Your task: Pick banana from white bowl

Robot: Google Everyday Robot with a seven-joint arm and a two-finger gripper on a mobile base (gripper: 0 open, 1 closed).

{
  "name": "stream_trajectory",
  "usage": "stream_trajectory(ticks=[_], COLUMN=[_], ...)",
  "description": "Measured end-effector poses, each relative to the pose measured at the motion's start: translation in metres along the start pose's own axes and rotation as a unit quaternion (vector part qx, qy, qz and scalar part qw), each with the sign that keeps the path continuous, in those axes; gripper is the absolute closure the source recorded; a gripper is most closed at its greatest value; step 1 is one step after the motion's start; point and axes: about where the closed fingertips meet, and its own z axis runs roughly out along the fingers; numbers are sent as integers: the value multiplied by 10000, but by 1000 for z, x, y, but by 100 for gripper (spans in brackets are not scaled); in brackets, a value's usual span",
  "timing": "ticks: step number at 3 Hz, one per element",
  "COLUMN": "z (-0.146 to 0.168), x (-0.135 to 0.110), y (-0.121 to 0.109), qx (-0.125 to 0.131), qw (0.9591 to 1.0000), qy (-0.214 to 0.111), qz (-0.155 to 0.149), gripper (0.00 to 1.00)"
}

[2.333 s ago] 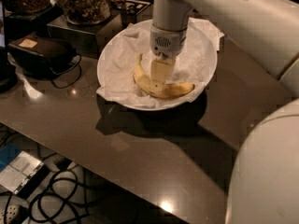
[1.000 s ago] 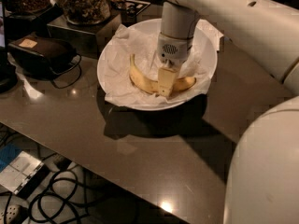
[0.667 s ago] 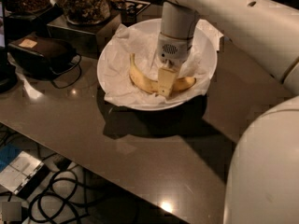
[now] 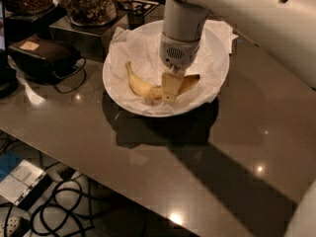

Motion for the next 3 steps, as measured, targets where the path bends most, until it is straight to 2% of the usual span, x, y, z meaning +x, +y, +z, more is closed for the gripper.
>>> stream_trajectory(ticks=[2,3], z=[-19,-31], x=[-11,-14], y=[25,33], qx=[167,227], qw=[9989,9984], qy=[72,33], qz=[-439,-524], gripper=[100,100])
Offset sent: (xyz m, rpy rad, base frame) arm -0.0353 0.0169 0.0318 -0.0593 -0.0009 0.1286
